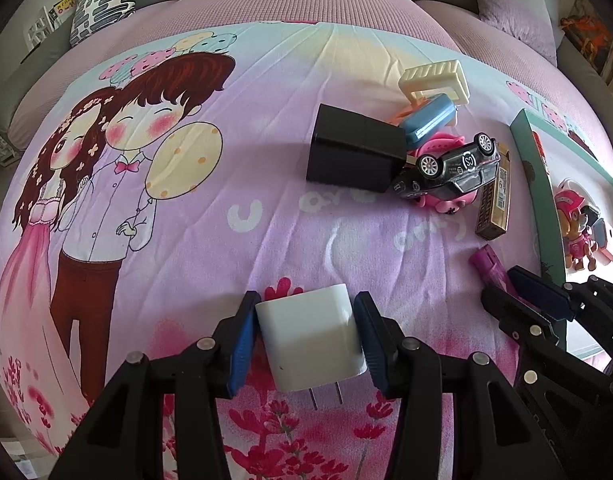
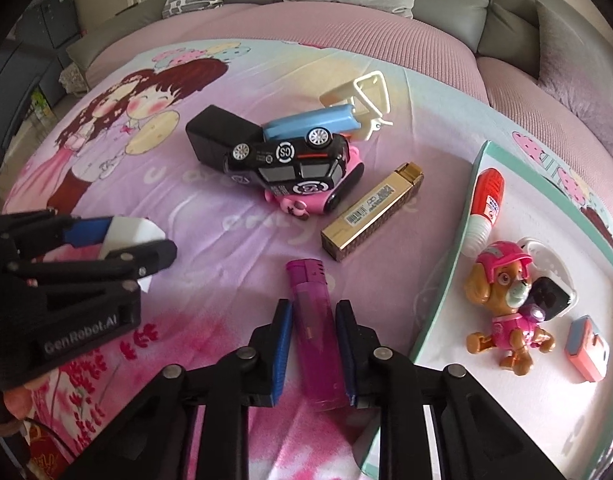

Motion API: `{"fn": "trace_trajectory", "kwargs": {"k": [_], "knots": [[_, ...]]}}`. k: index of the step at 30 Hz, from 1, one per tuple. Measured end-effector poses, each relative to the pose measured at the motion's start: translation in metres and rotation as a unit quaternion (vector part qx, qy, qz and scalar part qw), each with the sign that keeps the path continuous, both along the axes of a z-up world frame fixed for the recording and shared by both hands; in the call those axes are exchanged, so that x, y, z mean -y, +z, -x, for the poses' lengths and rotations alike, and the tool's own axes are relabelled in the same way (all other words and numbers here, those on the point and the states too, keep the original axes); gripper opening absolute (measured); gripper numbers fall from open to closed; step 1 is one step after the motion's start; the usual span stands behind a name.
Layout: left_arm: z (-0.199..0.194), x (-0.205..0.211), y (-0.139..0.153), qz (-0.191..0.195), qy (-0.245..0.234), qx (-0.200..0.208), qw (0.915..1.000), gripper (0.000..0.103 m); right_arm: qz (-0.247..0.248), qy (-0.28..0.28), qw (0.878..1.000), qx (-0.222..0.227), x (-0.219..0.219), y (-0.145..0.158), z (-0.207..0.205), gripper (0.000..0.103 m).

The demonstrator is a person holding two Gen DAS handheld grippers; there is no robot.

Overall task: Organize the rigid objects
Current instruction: 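Close the right tool on the pink lighter, then carry the white charger and pink lighter into the tray and open both tools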

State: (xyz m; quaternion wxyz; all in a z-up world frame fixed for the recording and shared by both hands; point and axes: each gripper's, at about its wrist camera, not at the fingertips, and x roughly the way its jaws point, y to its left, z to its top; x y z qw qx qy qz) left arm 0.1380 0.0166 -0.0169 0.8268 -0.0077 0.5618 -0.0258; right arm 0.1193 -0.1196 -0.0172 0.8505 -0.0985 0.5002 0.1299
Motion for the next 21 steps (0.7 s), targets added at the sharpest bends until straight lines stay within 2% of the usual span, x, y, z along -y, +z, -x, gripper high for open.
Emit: {"fn": "trace_trajectory", "kwargs": {"k": [3, 8, 21], "knots": [[0.000, 0.001, -0.001, -0.002, 0.000, 0.000, 1.0000, 0.050, -0.017, -0.004, 1.000, 0.000, -0.003, -0.001, -0.002, 0.022], [-0.003, 0.003, -0.002, -0.006, 0.001, 0.003, 1.0000, 0.050, -0.017, -0.004, 1.000, 0.005, -0.011, -0.005, -0.002, 0.022], [-0.007, 0.013, 0.007, -0.020, 0.004, 0.025, 0.9995, 0.045, -0.061, -0.015, 0.998, 0.013, 0.002, 0.006, -0.003, 0.022]]}}
